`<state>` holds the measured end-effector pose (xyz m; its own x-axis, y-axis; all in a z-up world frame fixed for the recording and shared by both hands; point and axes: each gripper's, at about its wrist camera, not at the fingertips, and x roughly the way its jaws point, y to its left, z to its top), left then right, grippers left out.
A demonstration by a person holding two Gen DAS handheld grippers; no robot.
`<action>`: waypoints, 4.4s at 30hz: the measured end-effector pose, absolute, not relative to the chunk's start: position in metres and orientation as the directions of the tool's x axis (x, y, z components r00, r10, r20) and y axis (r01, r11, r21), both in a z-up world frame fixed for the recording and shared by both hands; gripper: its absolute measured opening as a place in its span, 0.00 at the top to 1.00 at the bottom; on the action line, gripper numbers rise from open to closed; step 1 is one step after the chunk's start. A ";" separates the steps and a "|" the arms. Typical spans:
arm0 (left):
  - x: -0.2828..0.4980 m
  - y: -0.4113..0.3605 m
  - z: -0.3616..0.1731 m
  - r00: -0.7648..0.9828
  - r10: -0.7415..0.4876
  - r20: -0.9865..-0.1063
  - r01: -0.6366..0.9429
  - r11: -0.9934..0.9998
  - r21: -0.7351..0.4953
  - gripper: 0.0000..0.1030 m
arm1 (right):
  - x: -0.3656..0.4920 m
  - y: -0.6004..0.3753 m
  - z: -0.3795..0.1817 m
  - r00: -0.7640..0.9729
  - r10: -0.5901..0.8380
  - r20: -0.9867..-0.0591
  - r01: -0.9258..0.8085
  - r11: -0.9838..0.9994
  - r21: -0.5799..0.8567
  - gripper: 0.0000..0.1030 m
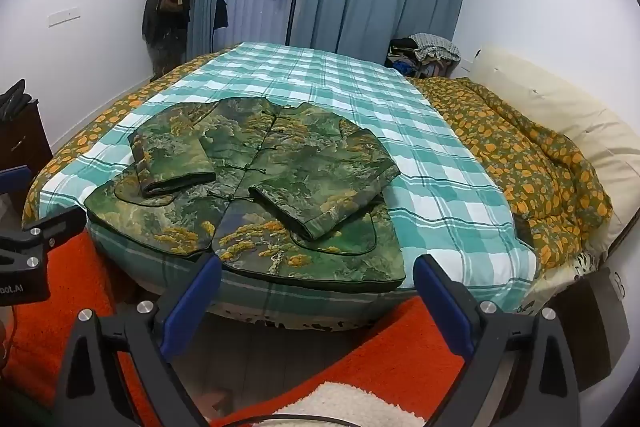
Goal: Fold large clothes
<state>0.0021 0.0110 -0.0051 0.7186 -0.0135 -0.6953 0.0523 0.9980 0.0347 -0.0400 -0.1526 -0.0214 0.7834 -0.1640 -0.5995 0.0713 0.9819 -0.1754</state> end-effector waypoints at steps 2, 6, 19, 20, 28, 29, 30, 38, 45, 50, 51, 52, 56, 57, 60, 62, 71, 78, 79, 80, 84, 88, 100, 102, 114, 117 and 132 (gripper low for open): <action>0.002 0.015 -0.006 0.716 -0.020 -0.698 0.051 0.998 0.024 0.00 | -0.039 -0.152 -0.022 0.772 -0.167 -0.613 0.069 0.981 -0.180 0.04; -0.002 0.004 -0.006 0.712 -0.035 -0.702 0.080 0.996 0.031 0.00 | -0.037 -0.151 -0.024 0.773 -0.170 -0.611 0.073 0.981 -0.181 0.04; -0.001 0.005 -0.013 0.693 -0.041 -0.719 0.075 0.997 0.016 0.00 | -0.039 -0.146 -0.025 0.779 -0.162 -0.606 0.056 0.980 -0.190 0.04; -0.002 0.005 -0.013 0.694 -0.034 -0.719 0.071 0.997 0.021 0.00 | -0.040 -0.146 -0.028 0.780 -0.161 -0.605 0.054 0.980 -0.191 0.04; -0.006 0.004 -0.008 0.714 -0.029 -0.700 0.072 0.997 0.033 0.00 | -0.038 -0.142 -0.027 0.781 -0.159 -0.603 0.047 0.979 -0.198 0.04; -0.006 0.004 -0.008 0.713 -0.029 -0.701 0.073 0.997 0.032 0.00 | -0.038 -0.142 -0.027 0.782 -0.159 -0.603 0.047 0.979 -0.198 0.04; -0.007 0.004 -0.007 0.712 -0.030 -0.701 0.074 0.997 0.032 0.00 | -0.038 -0.142 -0.027 0.782 -0.160 -0.603 0.047 0.979 -0.198 0.04; -0.006 0.003 -0.007 0.713 -0.030 -0.701 0.072 0.997 0.031 0.00 | -0.037 -0.141 -0.027 0.782 -0.158 -0.603 0.045 0.979 -0.199 0.04; -0.008 0.005 -0.005 0.715 -0.029 -0.699 0.067 0.997 0.027 0.00 | -0.036 -0.139 -0.028 0.782 -0.158 -0.604 0.042 0.979 -0.201 0.04; -0.008 0.006 -0.005 0.716 -0.029 -0.698 0.068 0.997 0.028 0.00 | -0.036 -0.137 -0.029 0.782 -0.155 -0.603 0.037 0.978 -0.204 0.04; -0.007 0.007 -0.005 0.716 -0.029 -0.698 0.068 0.997 0.028 0.00 | -0.036 -0.137 -0.029 0.782 -0.155 -0.603 0.037 0.978 -0.203 0.04; -0.008 0.007 -0.004 0.716 -0.028 -0.698 0.067 0.997 0.029 0.00 | -0.036 -0.137 -0.029 0.782 -0.155 -0.604 0.038 0.978 -0.203 0.04; -0.008 0.008 -0.005 0.715 -0.029 -0.699 0.068 0.997 0.028 0.00 | -0.036 -0.137 -0.029 0.782 -0.156 -0.604 0.038 0.979 -0.203 0.04; -0.007 0.008 -0.005 0.715 -0.030 -0.698 0.069 0.997 0.027 0.00 | -0.036 -0.137 -0.030 0.782 -0.155 -0.604 0.038 0.979 -0.202 0.04; -0.008 0.008 -0.005 0.715 -0.030 -0.698 0.068 0.997 0.028 0.00 | -0.036 -0.137 -0.030 0.781 -0.155 -0.604 0.038 0.979 -0.203 0.04; -0.008 0.008 -0.005 0.715 -0.030 -0.698 0.068 0.997 0.027 0.00 | -0.036 -0.137 -0.030 0.781 -0.155 -0.604 0.038 0.979 -0.203 0.04; -0.008 0.009 -0.005 0.714 -0.029 -0.699 0.068 0.997 0.028 0.00 | -0.036 -0.137 -0.030 0.781 -0.155 -0.605 0.038 0.979 -0.202 0.04; -0.008 0.011 -0.005 0.714 -0.029 -0.699 0.068 0.997 0.028 0.00 | -0.036 -0.137 -0.030 0.781 -0.155 -0.605 0.038 0.979 -0.202 0.04; -0.008 0.011 -0.005 0.714 -0.029 -0.699 0.068 0.997 0.028 0.00 | -0.036 -0.138 -0.030 0.781 -0.155 -0.605 0.037 0.979 -0.202 0.04; -0.009 0.011 -0.004 0.714 -0.028 -0.699 0.068 0.997 0.029 0.00 | -0.036 -0.138 -0.030 0.781 -0.155 -0.605 0.037 0.979 -0.202 0.04; -0.008 0.011 -0.005 0.714 -0.028 -0.700 0.068 0.997 0.029 0.00 | -0.036 -0.138 -0.030 0.780 -0.154 -0.606 0.037 0.979 -0.202 0.04; -0.008 0.011 -0.005 0.714 -0.029 -0.700 0.068 0.997 0.029 0.00 | -0.036 -0.138 -0.029 0.781 -0.154 -0.606 0.037 0.979 -0.201 0.04; -0.016 0.024 -0.006 0.709 -0.025 -0.705 0.065 0.997 0.030 0.00 | -0.037 -0.137 -0.033 0.779 -0.153 -0.608 0.036 0.979 -0.201 0.04; -0.014 0.022 -0.006 0.710 -0.026 -0.704 0.067 0.997 0.030 0.00 | -0.036 -0.137 -0.032 0.779 -0.153 -0.608 0.036 0.979 -0.200 0.04; -0.016 0.026 -0.009 0.712 -0.021 -0.702 0.063 0.997 0.035 0.00 | -0.038 -0.135 -0.034 0.780 -0.128 -0.613 0.017 0.983 -0.183 0.04; -0.017 0.034 -0.010 0.717 -0.023 -0.696 0.059 0.998 0.027 0.00 | -0.036 -0.141 -0.029 0.790 -0.103 -0.604 -0.002 0.985 -0.170 0.04; 0.027 0.040 0.005 0.785 0.114 -0.608 -0.002 0.983 0.182 0.00 | 0.134 -0.152 -0.110 0.642 0.044 -0.765 -0.441 0.838 -0.322 0.00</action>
<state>0.0266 0.0402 0.0055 0.7854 0.1139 -0.6084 -0.0017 0.9833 0.1819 0.1338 -0.1518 -0.1104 0.6421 0.0443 -0.7653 -0.4414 0.8376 -0.3218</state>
